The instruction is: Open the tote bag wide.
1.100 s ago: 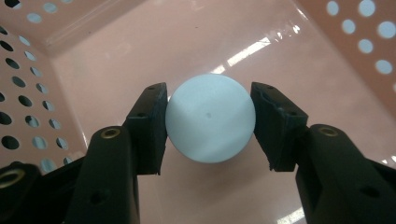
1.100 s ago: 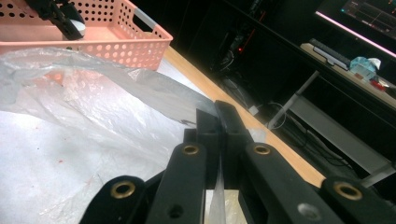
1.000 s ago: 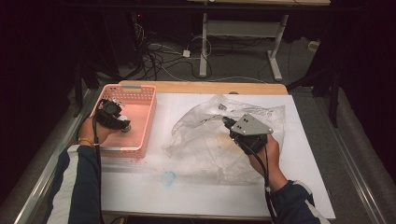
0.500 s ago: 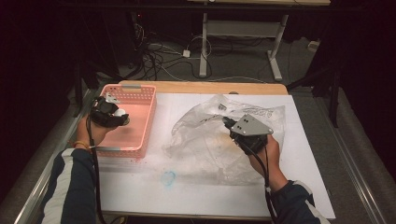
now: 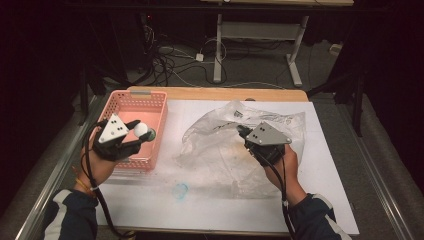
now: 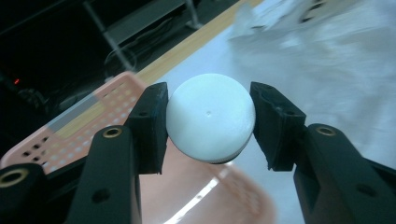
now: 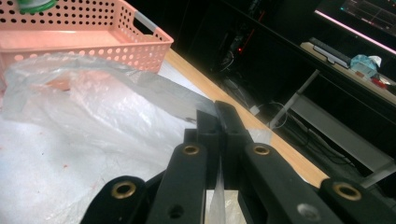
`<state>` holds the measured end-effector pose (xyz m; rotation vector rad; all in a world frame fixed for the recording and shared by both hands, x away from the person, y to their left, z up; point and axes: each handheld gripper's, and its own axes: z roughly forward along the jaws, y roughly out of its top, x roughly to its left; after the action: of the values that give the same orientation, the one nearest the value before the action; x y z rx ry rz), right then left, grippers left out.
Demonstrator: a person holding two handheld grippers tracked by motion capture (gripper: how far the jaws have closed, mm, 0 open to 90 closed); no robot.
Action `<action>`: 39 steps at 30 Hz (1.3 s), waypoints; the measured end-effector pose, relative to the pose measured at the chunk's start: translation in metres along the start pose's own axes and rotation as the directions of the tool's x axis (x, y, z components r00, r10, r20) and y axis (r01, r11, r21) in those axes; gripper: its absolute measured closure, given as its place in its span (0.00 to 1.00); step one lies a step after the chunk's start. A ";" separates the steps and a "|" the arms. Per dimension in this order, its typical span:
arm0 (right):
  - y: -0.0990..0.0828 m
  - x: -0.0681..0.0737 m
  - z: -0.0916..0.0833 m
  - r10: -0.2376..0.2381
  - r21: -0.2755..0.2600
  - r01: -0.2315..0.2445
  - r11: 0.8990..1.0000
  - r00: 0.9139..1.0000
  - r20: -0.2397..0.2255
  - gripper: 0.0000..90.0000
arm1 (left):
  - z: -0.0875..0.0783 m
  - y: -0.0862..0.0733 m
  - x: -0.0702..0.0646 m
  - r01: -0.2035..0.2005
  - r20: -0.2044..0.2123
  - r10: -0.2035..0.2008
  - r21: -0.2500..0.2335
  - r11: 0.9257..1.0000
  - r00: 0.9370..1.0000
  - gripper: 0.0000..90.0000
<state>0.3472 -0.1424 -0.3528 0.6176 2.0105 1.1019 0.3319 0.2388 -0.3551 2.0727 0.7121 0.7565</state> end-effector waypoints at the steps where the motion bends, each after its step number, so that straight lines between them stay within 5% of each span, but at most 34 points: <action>1: 0.001 -0.001 0.000 0.003 -0.004 -0.003 1.000 1.000 0.006 1.00 | -0.002 0.000 -0.007 -0.006 0.015 0.006 -0.015 1.000 1.000 0.54; 5: 0.007 -0.005 -0.005 0.000 -0.025 0.001 1.000 0.999 0.047 1.00 | -0.010 0.001 -0.037 -0.024 0.077 0.029 -0.063 0.998 0.997 0.54; 8: 0.008 -0.004 -0.006 -0.002 -0.029 0.003 1.000 0.999 0.049 1.00 | -0.015 0.009 -0.063 -0.080 0.118 0.090 -0.087 0.993 0.989 0.54; 14: 0.010 -0.001 -0.004 0.000 -0.036 0.002 0.999 0.999 0.052 1.00 | -0.011 0.027 -0.105 -0.165 0.213 0.194 -0.147 0.975 0.958 0.54; 20: 0.011 0.004 -0.003 0.002 -0.039 -0.001 0.999 0.999 0.039 1.00 | 0.022 0.032 -0.129 -0.217 0.258 0.239 -0.113 0.970 0.936 0.54; 25: 0.011 0.008 -0.001 0.008 -0.044 -0.007 0.999 1.000 0.025 1.00 | 0.056 0.031 -0.135 -0.239 0.260 0.246 -0.058 0.969 0.934 0.54; 30: 0.009 0.010 0.001 0.017 -0.044 -0.017 0.999 1.000 0.013 1.00 | 0.092 0.028 -0.133 -0.239 0.238 0.232 -0.002 0.971 0.943 0.54; 39: 0.009 0.010 0.001 0.025 -0.055 -0.024 0.998 1.000 0.004 1.00 | 0.149 0.034 -0.142 -0.250 0.249 0.231 0.047 0.967 0.941 0.54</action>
<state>0.3427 -0.1305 -0.3491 0.6173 1.9671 1.1652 0.3518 0.0485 -0.4394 2.3022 0.3613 0.5995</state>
